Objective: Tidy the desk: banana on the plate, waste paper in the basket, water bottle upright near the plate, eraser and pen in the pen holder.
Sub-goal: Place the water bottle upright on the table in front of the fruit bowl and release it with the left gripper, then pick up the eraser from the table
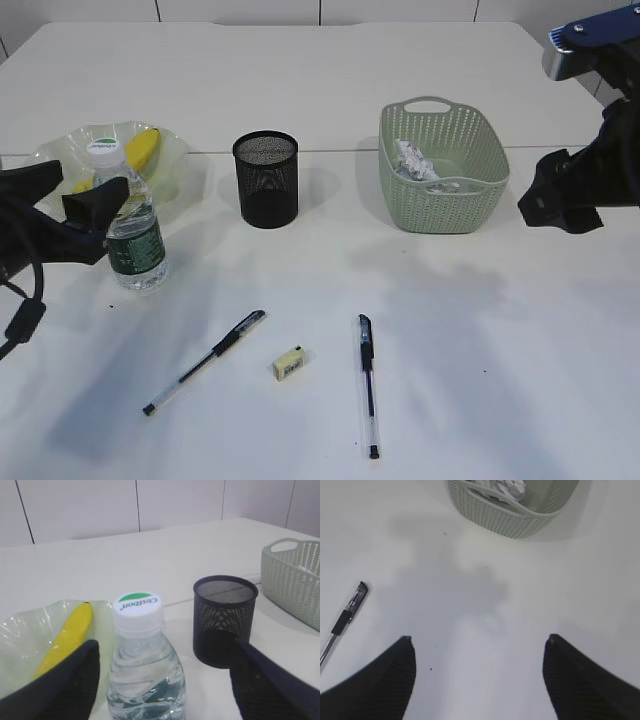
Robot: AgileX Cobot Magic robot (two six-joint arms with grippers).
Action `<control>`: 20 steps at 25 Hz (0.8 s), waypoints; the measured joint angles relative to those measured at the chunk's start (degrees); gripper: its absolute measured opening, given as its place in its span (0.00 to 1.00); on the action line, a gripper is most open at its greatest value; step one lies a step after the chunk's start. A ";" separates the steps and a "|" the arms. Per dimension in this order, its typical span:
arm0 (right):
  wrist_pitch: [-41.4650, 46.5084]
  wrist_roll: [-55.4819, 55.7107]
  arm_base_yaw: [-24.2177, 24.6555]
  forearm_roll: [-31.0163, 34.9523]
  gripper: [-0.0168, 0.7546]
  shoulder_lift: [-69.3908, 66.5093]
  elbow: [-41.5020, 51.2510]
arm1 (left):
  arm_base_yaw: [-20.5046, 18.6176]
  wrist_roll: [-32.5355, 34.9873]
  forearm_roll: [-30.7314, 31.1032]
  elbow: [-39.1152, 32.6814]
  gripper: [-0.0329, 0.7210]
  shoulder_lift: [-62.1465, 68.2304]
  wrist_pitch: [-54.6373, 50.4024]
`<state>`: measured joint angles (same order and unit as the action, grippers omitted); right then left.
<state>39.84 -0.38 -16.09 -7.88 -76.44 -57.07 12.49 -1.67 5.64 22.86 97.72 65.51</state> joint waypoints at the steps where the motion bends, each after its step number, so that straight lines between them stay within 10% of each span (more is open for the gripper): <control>1: 0.00 0.00 0.00 0.13 0.78 0.00 0.00 | 0.00 0.00 0.00 -1.07 0.82 -1.74 0.00; 20: 6.66 -8.68 -0.15 17.96 0.78 0.00 -3.14 | 0.00 -6.26 -0.75 -4.42 0.82 -43.24 -52.14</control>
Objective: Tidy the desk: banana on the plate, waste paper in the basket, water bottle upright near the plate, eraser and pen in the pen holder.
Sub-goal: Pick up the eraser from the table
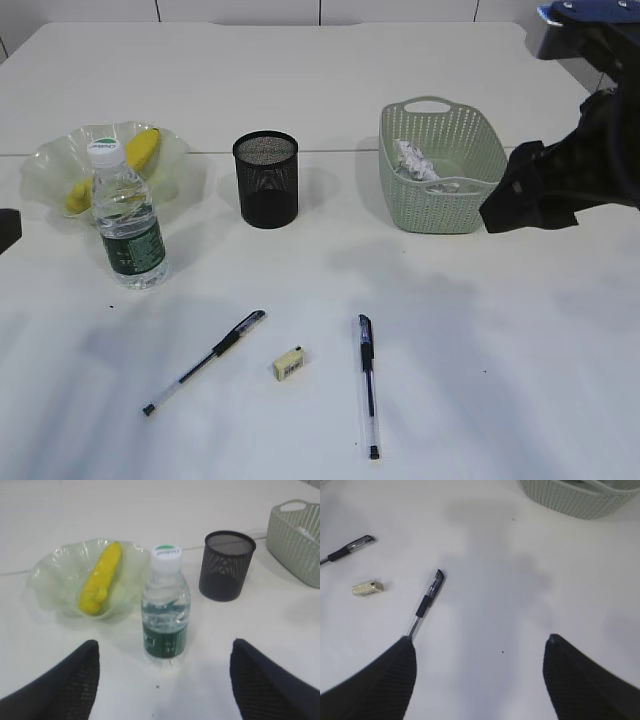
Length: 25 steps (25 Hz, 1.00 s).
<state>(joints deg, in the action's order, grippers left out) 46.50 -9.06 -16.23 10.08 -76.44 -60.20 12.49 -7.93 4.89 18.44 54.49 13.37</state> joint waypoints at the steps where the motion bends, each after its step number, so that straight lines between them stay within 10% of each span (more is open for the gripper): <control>1: 0.24 -0.02 -0.31 0.28 0.78 0.00 -0.46 | 0.00 -0.14 -0.75 0.24 0.82 -1.47 -3.96; 15: 6.81 0.54 -12.58 0.42 0.78 -10.55 -8.99 | 0.00 -0.45 -8.92 20.90 0.75 -3.19 -50.27; 25: 15.83 2.09 -18.40 -0.14 0.78 -28.58 -26.98 | -7.96 -2.56 -13.52 22.85 0.74 1.41 -52.92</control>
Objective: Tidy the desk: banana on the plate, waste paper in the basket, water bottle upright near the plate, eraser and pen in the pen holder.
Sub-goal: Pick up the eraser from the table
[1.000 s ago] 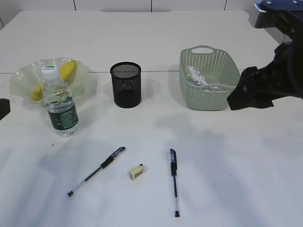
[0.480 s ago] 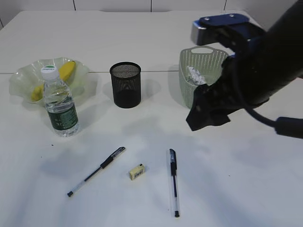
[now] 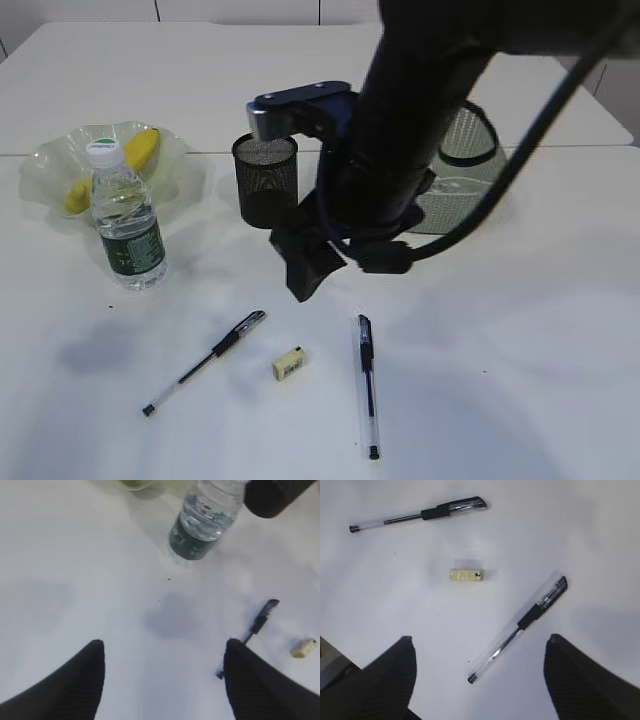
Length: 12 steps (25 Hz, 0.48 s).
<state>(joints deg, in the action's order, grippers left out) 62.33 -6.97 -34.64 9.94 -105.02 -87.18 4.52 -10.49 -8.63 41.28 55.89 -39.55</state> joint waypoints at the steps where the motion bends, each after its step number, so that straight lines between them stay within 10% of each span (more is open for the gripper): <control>1: 0.72 0.44 -0.82 -0.38 0.78 -1.70 -1.52 | -1.58 0.00 -0.30 0.00 0.74 0.17 0.00; 12: 3.89 9.12 -8.11 -6.51 0.78 -15.67 -9.72 | -6.04 -0.10 -4.83 0.00 0.74 0.41 -5.40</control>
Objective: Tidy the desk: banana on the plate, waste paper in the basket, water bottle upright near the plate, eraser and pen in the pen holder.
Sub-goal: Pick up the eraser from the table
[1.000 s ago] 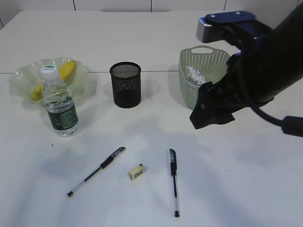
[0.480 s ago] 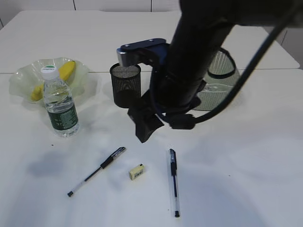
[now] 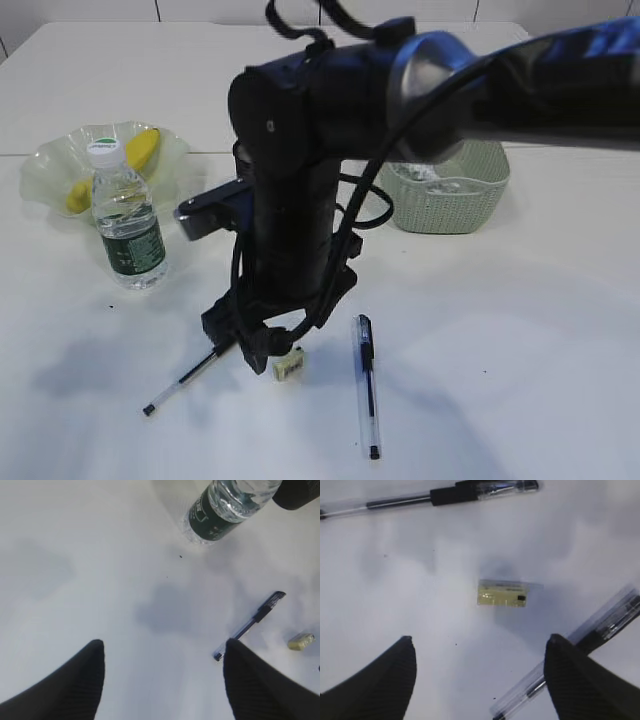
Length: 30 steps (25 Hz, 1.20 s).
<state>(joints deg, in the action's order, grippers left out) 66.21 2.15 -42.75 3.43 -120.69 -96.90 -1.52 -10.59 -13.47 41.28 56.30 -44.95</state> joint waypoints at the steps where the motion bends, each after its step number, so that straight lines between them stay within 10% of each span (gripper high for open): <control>1: -0.01 0.84 -0.16 -0.53 0.78 -0.93 -0.09 | 0.00 0.00 -0.04 0.00 0.74 0.00 -0.15; 30: -1.33 4.45 -0.39 -2.49 0.78 -9.41 -3.66 | 0.00 0.00 -0.26 0.00 0.74 0.00 0.98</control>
<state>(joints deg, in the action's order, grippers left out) 64.89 6.60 -43.14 0.94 -130.10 -100.56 -1.52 -10.59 -13.73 41.28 56.30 -43.97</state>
